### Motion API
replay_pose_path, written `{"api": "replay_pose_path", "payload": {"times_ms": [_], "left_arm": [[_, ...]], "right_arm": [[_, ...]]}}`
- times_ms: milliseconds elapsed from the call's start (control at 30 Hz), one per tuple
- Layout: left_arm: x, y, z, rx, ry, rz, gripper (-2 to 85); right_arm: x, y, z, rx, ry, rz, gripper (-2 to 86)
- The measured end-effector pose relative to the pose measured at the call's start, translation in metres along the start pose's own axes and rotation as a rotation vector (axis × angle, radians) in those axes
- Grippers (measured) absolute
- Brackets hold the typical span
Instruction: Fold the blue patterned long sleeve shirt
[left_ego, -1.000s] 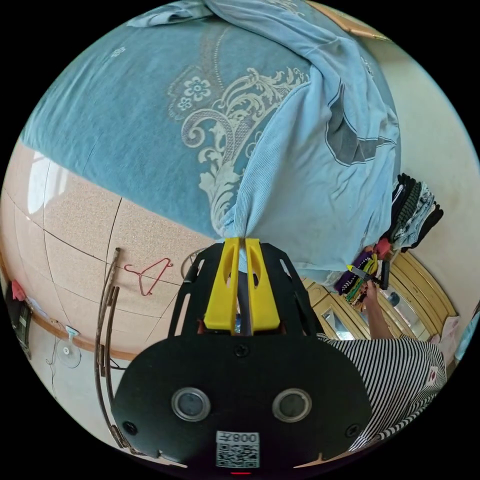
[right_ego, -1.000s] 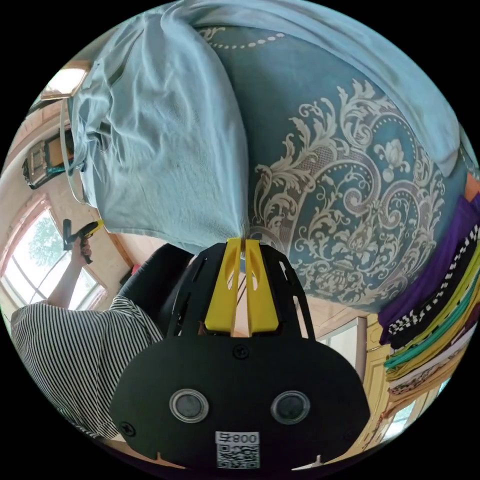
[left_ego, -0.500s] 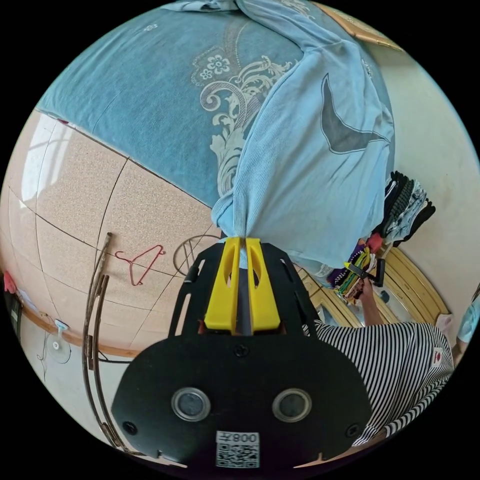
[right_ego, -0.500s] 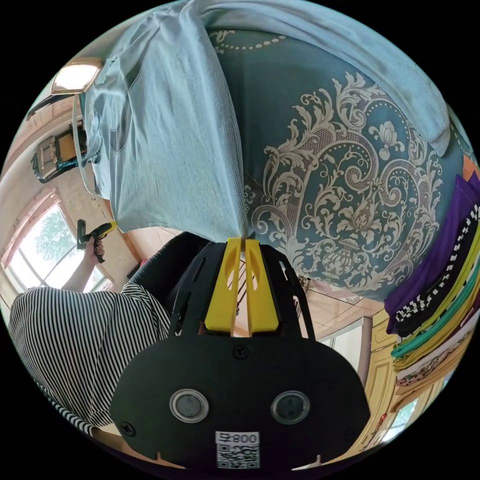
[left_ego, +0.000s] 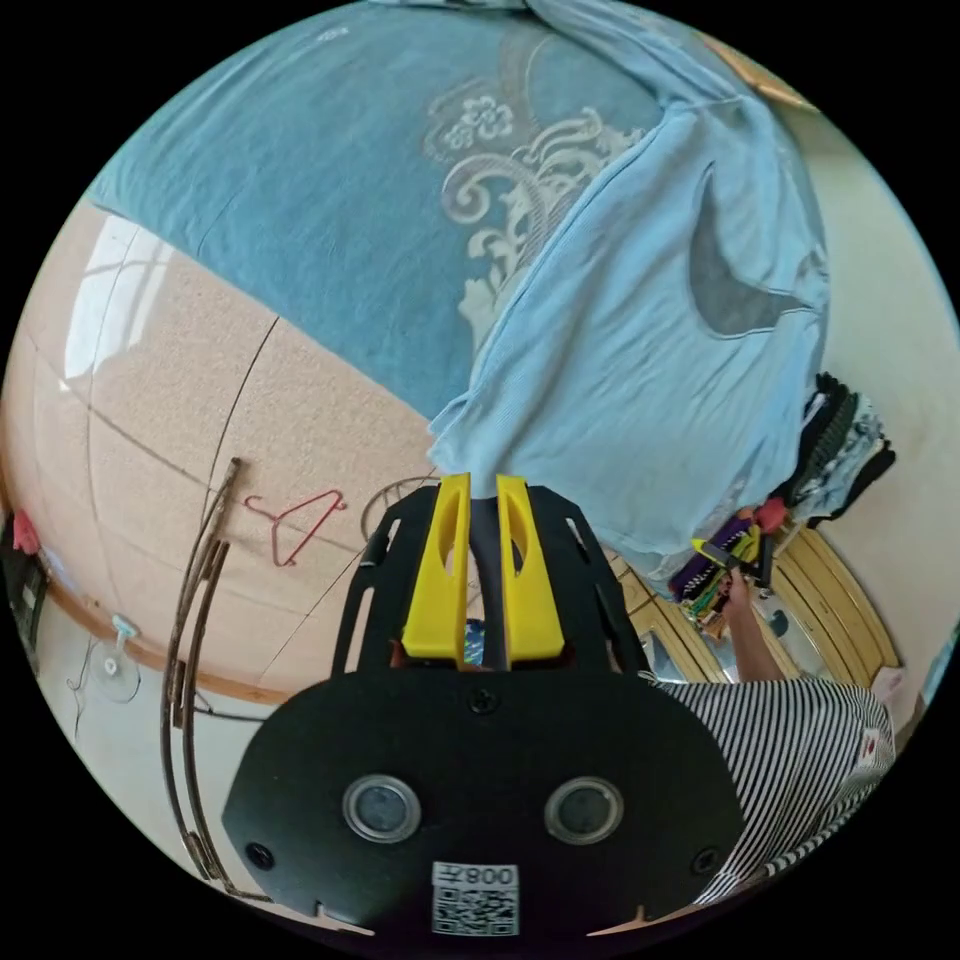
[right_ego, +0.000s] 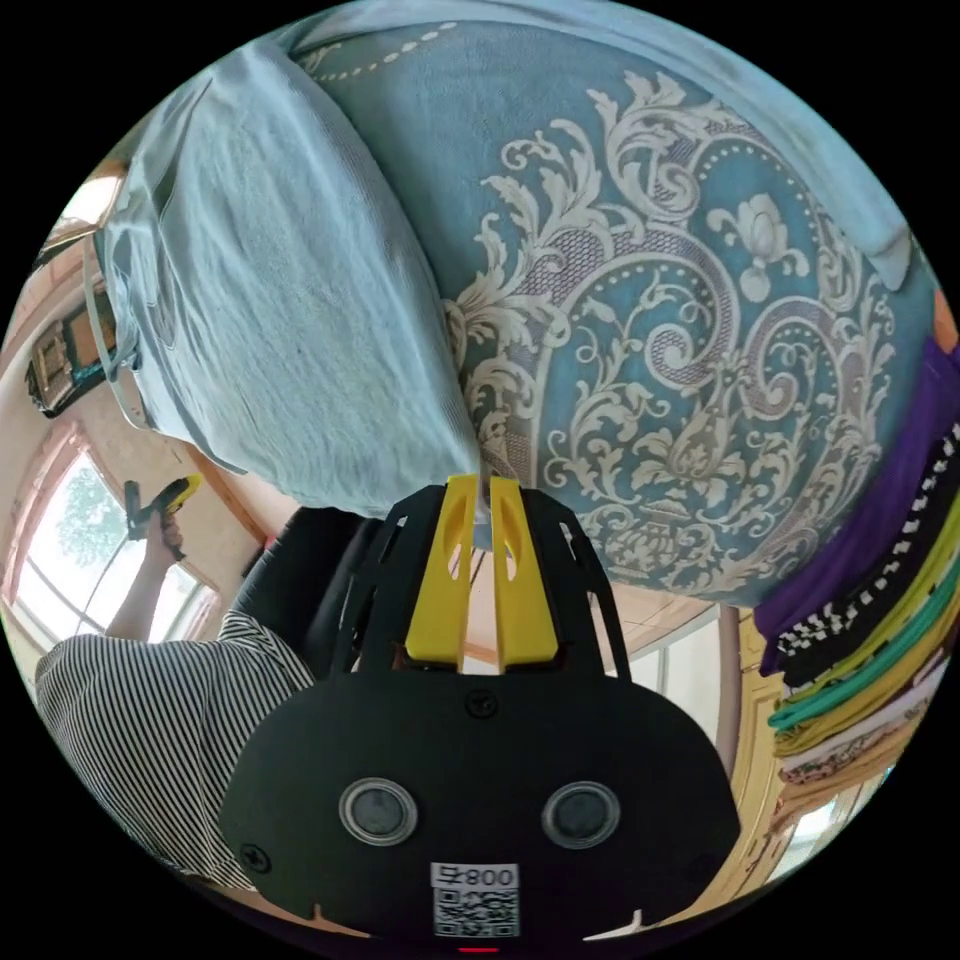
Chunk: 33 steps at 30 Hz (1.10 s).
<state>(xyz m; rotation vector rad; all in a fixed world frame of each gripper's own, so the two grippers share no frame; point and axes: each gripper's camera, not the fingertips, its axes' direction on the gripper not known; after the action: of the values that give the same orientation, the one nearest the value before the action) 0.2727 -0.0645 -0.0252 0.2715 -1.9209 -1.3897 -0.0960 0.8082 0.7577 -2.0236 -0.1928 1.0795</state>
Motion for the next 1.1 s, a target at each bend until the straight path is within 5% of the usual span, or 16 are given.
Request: {"api": "replay_pose_path", "payload": {"times_ms": [300, 600, 1100], "left_arm": [[0.165, -0.1, -0.087, 0.256, 0.151, 0.436, 8.0], [0.368, -0.212, -0.144, 0.383, -0.034, 0.733, 9.4], [0.512, -0.29, -0.134, 0.318, -0.429, 0.793, 7.4]], "right_arm": [[-0.101, -0.09, -0.152, 0.394, 0.03, -0.234, 3.2], [-0.27, -0.262, -0.316, 0.663, 0.069, -0.587, 7.3], [-0.401, -0.439, -0.353, 0.393, 0.235, -0.74, 7.8]]}}
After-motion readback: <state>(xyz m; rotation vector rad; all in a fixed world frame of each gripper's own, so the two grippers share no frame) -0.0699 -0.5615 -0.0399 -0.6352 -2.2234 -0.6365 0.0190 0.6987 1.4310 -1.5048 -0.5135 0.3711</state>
